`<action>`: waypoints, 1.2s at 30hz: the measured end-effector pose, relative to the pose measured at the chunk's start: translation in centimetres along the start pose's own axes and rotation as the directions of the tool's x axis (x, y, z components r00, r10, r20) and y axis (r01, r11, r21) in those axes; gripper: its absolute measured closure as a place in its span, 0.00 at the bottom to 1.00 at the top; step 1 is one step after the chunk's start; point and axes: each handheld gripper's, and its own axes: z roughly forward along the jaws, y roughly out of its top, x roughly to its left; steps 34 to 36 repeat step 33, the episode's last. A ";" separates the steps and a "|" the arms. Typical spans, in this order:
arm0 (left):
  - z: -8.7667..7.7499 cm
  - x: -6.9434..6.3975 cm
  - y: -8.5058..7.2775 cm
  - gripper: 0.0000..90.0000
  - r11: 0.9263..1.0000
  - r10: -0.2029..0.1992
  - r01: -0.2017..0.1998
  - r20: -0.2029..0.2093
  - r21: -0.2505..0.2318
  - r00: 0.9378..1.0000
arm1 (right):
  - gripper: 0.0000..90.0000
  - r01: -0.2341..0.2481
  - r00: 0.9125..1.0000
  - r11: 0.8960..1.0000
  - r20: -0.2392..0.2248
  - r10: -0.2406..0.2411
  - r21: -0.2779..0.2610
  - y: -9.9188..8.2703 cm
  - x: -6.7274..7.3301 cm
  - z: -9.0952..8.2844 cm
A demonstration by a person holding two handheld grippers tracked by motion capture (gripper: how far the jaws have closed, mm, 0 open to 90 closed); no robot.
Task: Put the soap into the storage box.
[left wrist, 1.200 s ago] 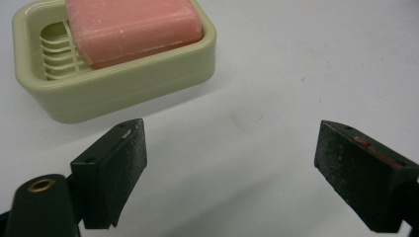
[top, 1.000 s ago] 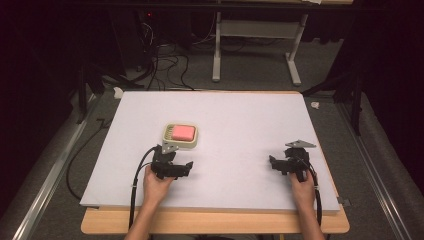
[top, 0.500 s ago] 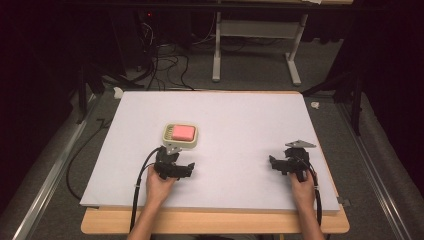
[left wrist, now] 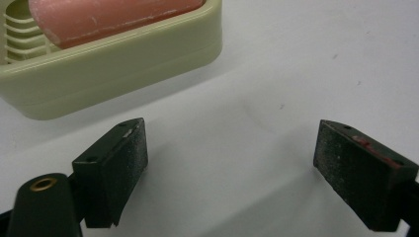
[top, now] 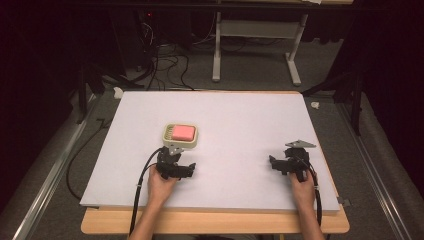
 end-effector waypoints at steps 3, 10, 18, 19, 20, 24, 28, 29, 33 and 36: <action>0.2 -0.1 0.0 0.16 1.000 0.004 -0.004 -0.003 0.002 1.000 | 0.16 0.000 1.000 1.000 0.000 0.000 0.000 0.0 0.0 0.0; 0.3 -0.1 -0.1 0.15 1.000 0.004 -0.004 -0.006 -0.007 1.000 | 0.16 0.002 1.000 1.000 0.001 -0.002 -0.001 0.0 0.0 0.0; 0.3 -0.1 -0.2 0.15 1.000 0.002 -0.002 -0.003 -0.017 1.000 | 0.16 0.002 1.000 1.000 0.001 -0.002 -0.001 0.0 0.0 0.0; 0.3 -0.1 -0.3 0.15 1.000 0.002 -0.002 -0.003 -0.018 1.000 | 0.16 0.002 1.000 1.000 0.001 -0.002 -0.001 0.0 0.0 0.0; 0.3 -0.1 -0.3 0.15 1.000 0.001 -0.001 -0.003 -0.019 1.000 | 0.16 0.002 1.000 1.000 0.001 -0.002 -0.001 0.0 0.0 0.0; 0.3 -0.1 -0.3 0.15 1.000 0.003 -0.003 -0.004 -0.020 1.000 | 0.16 0.002 1.000 1.000 0.001 -0.002 -0.001 0.0 0.0 0.0; 0.3 -0.1 -0.3 0.15 1.000 0.002 -0.002 -0.003 -0.020 1.000 | 0.16 0.001 1.000 1.000 0.001 -0.001 -0.001 0.0 0.0 0.0; 0.3 -0.1 -0.3 0.15 1.000 0.002 -0.002 -0.003 -0.020 1.000 | 0.16 0.002 1.000 1.000 0.001 -0.002 -0.001 0.0 0.0 0.0; 0.3 -0.1 -0.3 0.15 1.000 0.002 -0.002 -0.003 -0.020 1.000 | 0.16 0.002 1.000 1.000 0.001 -0.002 -0.001 0.0 0.0 0.0; 0.3 -0.1 -0.3 0.15 1.000 0.002 -0.002 -0.003 -0.020 1.000 | 0.16 0.002 1.000 1.000 0.001 -0.002 -0.001 0.0 0.0 0.0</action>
